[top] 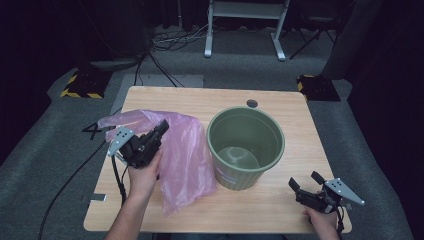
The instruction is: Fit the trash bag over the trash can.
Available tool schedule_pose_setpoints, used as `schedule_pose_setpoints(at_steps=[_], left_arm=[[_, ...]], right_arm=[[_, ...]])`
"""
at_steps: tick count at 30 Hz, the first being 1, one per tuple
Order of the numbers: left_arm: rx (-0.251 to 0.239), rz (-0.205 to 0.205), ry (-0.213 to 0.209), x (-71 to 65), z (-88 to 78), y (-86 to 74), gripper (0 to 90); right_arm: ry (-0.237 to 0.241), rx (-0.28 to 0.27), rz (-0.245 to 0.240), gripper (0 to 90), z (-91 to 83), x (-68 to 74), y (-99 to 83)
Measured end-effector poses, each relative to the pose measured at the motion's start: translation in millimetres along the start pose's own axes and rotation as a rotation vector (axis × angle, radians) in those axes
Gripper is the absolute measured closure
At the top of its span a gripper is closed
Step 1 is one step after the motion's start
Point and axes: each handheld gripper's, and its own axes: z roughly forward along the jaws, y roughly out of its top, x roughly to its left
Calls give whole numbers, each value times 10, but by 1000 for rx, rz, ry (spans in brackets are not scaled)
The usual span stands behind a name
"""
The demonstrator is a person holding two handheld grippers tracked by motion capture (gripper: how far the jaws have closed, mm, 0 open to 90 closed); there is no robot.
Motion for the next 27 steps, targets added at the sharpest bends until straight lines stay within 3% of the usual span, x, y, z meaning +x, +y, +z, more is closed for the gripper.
schedule_pose_setpoints(at_steps=[4, 8, 13, 21, 27], left_arm=[[-8, 45, 24, -91, 41, 222, 894], [14, 65, 17, -148, 97, 439, 894], [7, 126, 10, -202, 123, 638, 894], [-80, 166, 21, -340, 168, 1049, 894], [-206, 180, 17, -598, 221, 1490, 894]], right_arm=[[2, 0, 2, 0, -7, 3, -5], [4, -2, 2, 0, -12, 3, -2], [3, -1, 1, 0, -9, -9, -6], [2, 4, 10, 0, -4, -19, -11], [5, 12, 7, 0, 7, -13, -21]])
